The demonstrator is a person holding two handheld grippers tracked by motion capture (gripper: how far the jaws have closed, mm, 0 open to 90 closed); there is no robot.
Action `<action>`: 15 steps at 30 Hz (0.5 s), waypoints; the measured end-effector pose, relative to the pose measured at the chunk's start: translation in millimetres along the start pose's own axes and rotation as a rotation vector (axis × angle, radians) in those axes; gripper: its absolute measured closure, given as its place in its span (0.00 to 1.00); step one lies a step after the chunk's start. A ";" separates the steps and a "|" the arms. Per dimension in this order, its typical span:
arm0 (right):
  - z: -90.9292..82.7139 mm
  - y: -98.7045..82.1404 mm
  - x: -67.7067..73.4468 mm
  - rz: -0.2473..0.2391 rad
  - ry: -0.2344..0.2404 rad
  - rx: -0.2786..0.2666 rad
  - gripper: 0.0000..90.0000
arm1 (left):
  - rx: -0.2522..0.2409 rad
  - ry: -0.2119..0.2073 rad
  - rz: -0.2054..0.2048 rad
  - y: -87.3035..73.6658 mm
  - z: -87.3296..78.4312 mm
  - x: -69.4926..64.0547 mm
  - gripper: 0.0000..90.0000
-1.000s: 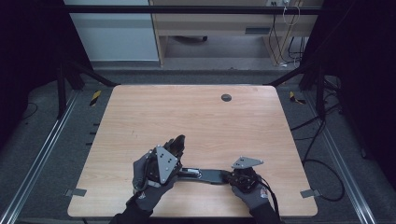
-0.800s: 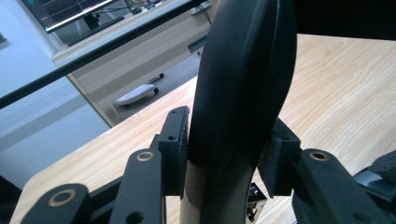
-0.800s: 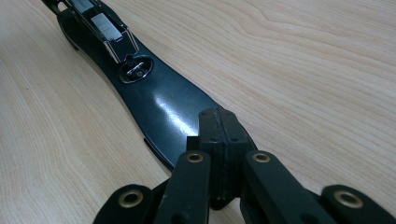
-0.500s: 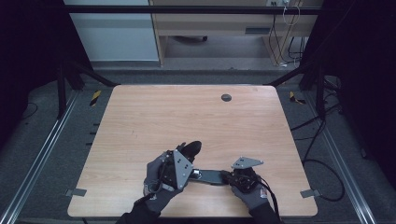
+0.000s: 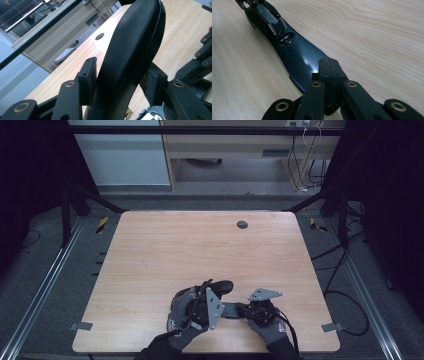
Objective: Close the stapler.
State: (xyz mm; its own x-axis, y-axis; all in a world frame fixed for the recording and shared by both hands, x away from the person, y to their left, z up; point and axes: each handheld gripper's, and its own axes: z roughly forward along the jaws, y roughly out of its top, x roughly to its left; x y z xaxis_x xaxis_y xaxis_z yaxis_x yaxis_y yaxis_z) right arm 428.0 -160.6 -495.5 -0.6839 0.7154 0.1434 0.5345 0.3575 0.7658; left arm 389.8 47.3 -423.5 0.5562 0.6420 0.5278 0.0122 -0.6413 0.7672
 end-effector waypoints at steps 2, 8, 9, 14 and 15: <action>0.3 -0.4 -0.4 0.009 0.003 -0.009 1.00 | 0.002 -0.014 0.009 -0.6 2.4 -3.4 0.54; -1.5 -1.1 -1.9 0.018 -0.007 -0.008 1.00 | 0.017 -0.034 0.048 -2.9 9.0 -14.8 0.51; -2.2 -1.2 -2.3 0.023 -0.008 -0.015 1.00 | 0.020 -0.036 0.051 -3.3 9.7 -16.1 0.51; -9.1 -1.0 -7.3 0.037 -0.036 -0.054 1.00 | 0.036 -0.061 0.072 -5.3 14.8 -23.2 0.48; -10.6 -1.3 -8.6 0.038 -0.040 -0.057 1.00 | 0.039 -0.071 0.073 -6.0 16.1 -24.6 0.47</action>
State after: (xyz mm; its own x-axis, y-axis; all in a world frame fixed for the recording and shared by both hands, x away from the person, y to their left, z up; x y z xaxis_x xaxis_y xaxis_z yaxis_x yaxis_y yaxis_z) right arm 427.9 -173.5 -491.1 -0.6425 0.7517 0.1485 0.5296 0.2956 0.7951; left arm 389.4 28.6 -447.0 0.6140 0.5627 0.5535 0.0014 -0.7020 0.7122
